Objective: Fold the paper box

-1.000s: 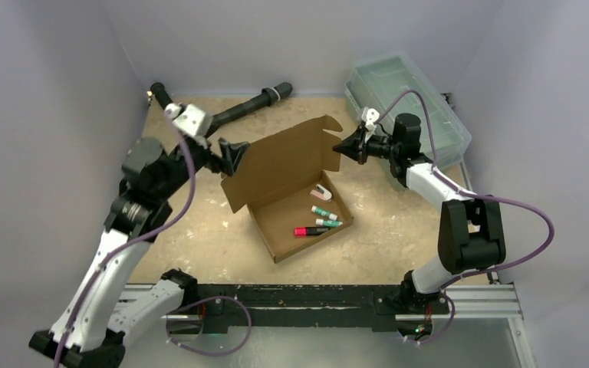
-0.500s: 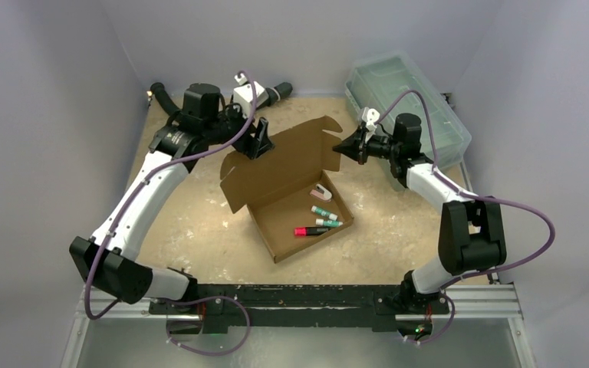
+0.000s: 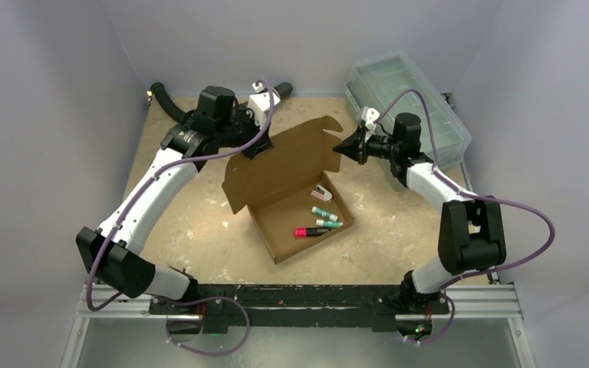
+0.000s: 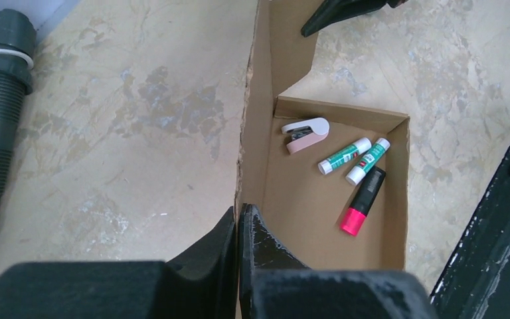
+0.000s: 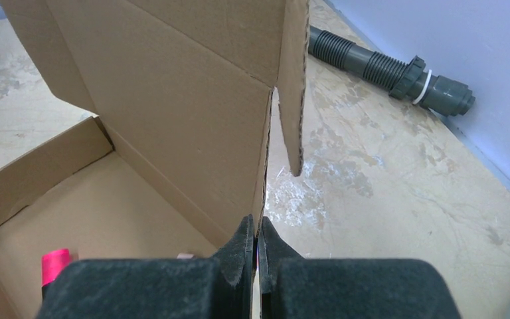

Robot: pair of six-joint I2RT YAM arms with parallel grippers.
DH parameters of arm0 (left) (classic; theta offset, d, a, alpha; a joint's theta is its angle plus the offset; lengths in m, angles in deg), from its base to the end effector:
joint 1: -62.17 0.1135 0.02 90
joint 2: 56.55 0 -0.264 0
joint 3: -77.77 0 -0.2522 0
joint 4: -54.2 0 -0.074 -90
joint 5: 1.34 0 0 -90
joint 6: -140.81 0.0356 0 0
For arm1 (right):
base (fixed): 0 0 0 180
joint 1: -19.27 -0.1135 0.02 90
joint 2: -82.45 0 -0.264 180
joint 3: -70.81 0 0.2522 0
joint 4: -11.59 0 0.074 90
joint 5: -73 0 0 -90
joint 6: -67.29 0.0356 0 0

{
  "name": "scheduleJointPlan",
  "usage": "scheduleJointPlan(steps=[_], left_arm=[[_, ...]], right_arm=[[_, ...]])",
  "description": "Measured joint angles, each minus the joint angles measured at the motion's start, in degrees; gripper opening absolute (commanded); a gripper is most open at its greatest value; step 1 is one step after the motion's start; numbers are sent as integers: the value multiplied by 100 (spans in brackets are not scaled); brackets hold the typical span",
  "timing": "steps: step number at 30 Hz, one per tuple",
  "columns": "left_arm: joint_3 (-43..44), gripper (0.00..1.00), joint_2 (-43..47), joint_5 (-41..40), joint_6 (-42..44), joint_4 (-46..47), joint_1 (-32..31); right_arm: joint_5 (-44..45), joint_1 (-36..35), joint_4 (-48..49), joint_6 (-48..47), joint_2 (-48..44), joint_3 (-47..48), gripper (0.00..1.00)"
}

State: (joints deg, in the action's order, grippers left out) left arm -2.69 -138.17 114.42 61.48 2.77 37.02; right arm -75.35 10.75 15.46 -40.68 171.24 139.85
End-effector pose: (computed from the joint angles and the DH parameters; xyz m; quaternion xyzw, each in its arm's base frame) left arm 0.2740 -0.1457 0.3937 0.3645 0.7847 -0.2529 0.4329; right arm 0.3327 0.0805 0.2669 -0.4456 0.6109 0.3443 0.5565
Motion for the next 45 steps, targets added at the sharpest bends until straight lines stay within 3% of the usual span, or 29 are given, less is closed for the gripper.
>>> scheduleJointPlan(steps=[1, 8, 11, 13, 18, 23, 26, 35, 45], left_arm=[[-4, 0, 11, -79, 48, 9, -48], [-461, 0, 540, -702, 483, 474, -295], [-647, 0, 800, -844, 723, 772, -297], [-763, 0, 894, -841, 903, 994, -297], [-986, 0, 887, -651, 1300, 1198, -299], [-1252, 0, 885, -439, 1510, 1497, -299], [-1467, 0, 885, -321, 1554, 1725, -299], [-1961, 0, 1056, -133, 1589, 2330, -297], [-2208, 0, 1196, 28, 1563, 2621, -188]], right_arm=[[15, 0, -31, 0, 2, 11, 3], [28, -2, -1097, -463, -2, 557, 51], [33, -4, -1690, -896, -166, 699, 60], [33, 7, -2090, -1150, -409, 699, 61], [31, 116, -2286, -1263, -1078, 610, 56], [186, 291, -1790, -839, -1467, 240, 16], [562, 308, -1340, -323, -1335, 44, 0], [1685, 227, -334, 938, -597, -404, 0], [1438, -74, 306, 1504, -210, -483, 0]])
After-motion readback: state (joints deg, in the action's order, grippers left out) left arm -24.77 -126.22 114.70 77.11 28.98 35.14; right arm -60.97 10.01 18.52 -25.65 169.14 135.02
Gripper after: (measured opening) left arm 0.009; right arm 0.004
